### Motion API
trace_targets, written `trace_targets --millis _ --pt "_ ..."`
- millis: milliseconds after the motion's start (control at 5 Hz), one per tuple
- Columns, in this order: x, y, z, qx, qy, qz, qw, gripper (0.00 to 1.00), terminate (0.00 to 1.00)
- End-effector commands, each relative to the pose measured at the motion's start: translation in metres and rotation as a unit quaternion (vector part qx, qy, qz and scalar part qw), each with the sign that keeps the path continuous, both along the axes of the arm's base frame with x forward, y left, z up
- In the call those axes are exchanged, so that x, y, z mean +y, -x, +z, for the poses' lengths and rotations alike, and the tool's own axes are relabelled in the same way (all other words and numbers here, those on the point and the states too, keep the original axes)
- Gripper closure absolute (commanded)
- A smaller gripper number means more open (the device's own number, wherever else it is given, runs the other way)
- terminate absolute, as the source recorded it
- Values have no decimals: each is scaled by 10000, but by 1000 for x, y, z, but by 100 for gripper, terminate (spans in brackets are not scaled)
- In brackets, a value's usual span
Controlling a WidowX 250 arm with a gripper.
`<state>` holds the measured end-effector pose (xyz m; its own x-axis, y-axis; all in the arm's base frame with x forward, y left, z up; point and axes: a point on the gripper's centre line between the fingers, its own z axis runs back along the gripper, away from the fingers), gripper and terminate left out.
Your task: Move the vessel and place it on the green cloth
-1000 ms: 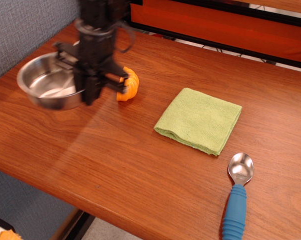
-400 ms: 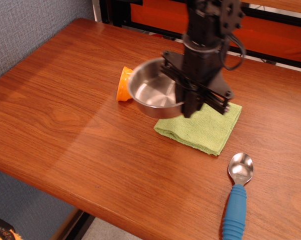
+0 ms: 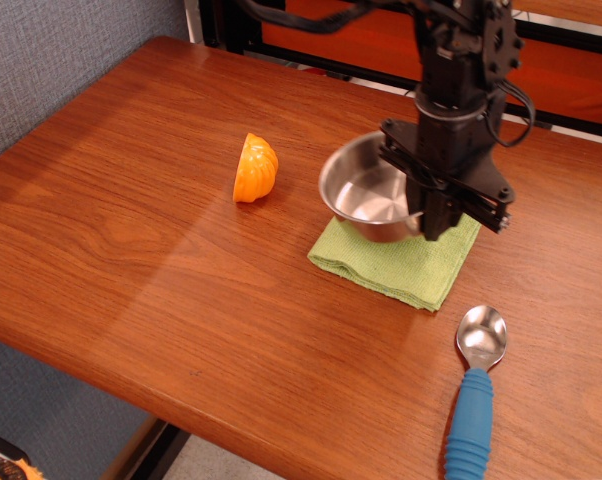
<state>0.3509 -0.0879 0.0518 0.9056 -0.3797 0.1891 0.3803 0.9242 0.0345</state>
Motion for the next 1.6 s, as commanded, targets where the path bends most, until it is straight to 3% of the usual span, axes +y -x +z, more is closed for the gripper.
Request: trace_targets --millis 0,200,400,600,1000,1200,1400 --pt "-7 0 4 140 46 -74 9999 100 0" --pt "-4 3 6 185 -74 -31 9998 100 0" --pt "-3 7 10 185 8 -44 9998 100 0" --pt "0 7 7 399 312 104 9987 0 0" --pt "13 7 35 150 925 448 9946 0 0" --pt "34 16 46 -54 844 1002 9914 0 0" --pt "64 26 50 89 469 1653 9851 0 0"
